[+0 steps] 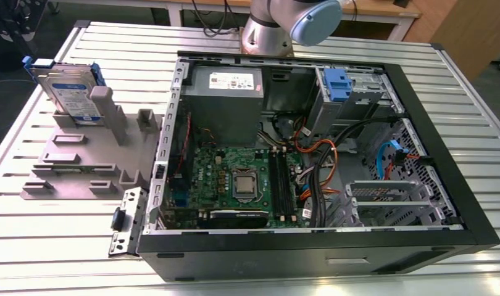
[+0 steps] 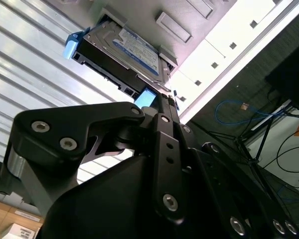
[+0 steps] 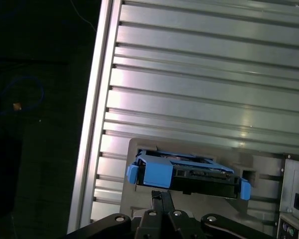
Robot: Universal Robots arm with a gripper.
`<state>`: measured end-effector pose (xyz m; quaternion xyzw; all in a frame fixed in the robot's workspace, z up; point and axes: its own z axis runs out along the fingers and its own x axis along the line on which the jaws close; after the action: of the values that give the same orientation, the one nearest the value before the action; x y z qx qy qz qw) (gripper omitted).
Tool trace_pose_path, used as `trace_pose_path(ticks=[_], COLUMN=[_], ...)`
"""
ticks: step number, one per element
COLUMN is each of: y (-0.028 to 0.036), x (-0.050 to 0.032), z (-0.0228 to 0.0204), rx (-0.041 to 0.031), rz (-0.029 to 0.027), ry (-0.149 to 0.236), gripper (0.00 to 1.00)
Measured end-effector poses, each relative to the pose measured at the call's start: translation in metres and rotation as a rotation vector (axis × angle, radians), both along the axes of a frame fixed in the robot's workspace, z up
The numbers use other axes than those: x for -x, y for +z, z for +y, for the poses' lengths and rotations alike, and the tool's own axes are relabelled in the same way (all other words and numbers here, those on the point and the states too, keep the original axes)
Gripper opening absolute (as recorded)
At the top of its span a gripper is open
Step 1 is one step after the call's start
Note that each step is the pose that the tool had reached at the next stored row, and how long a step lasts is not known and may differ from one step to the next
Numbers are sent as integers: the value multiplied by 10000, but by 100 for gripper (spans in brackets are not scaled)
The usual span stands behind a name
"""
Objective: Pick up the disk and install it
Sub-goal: 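Pick up the disk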
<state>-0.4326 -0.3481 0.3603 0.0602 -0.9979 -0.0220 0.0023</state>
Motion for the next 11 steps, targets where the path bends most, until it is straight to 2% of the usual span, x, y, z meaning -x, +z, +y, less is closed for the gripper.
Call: trace_pose_path(ticks=[11], y=[0], x=[0], z=[0], rx=[-1], rz=[0], ry=[188], gripper=[11])
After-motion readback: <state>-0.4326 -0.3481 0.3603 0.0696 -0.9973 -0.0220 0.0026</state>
